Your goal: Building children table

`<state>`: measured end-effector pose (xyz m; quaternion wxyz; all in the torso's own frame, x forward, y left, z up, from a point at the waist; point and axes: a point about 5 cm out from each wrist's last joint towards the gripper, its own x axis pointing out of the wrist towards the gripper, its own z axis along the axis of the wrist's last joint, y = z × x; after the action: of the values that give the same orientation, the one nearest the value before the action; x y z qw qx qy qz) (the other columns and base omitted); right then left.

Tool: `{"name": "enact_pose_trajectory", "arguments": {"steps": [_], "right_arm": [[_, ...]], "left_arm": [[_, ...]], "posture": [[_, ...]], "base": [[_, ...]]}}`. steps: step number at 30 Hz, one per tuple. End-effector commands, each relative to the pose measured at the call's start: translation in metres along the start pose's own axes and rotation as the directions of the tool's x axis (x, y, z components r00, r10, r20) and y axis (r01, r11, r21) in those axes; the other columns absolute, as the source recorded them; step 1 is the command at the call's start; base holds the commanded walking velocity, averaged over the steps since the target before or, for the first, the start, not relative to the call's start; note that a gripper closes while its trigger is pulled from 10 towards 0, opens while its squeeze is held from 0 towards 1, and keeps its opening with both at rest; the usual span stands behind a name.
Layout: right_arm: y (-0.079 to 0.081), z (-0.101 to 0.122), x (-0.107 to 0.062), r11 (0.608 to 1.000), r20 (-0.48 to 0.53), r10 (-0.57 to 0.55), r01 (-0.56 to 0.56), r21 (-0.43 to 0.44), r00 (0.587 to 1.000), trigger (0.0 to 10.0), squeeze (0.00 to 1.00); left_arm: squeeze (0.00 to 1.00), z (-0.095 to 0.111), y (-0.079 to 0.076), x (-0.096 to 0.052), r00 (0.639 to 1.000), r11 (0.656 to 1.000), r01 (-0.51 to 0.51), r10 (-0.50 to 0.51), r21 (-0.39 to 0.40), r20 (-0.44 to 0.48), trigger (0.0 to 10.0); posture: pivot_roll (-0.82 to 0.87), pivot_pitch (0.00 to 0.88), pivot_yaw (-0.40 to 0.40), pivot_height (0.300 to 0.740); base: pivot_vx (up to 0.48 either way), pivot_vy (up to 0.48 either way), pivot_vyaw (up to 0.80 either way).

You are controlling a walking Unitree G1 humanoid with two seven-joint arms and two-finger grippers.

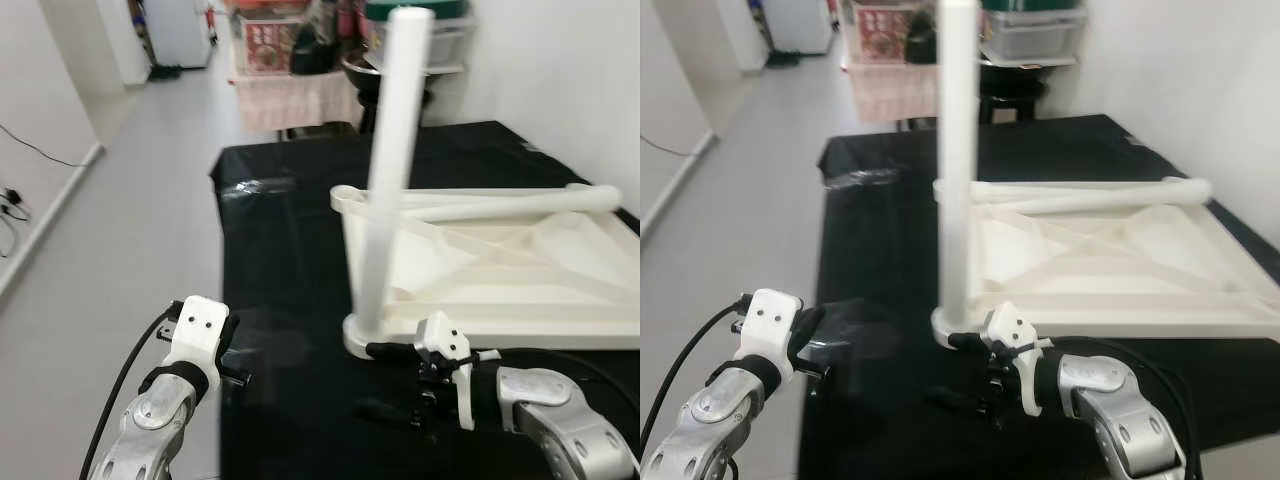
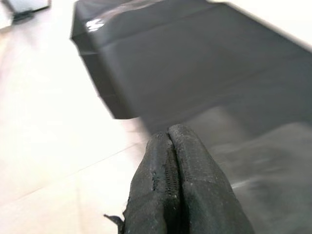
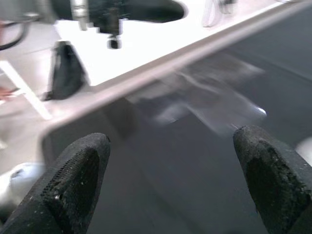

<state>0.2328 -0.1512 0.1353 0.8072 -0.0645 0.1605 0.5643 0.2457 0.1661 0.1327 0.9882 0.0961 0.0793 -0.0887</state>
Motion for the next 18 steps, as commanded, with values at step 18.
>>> {"name": "enact_pose_trajectory", "arguments": {"steps": [18], "right_arm": [[-0.022,0.031,0.033,0.964,0.185,-0.266,0.265,0.030,0.946,10.0,0.00]], "left_arm": [[0.00,-0.006,-0.001,-0.001,1.000,1.000,-0.005,0.005,-0.014,-0.003,10.0]], "posture": [[-0.01,0.050,-0.023,0.740]], "base": [[0.000,0.480,0.00]]}}
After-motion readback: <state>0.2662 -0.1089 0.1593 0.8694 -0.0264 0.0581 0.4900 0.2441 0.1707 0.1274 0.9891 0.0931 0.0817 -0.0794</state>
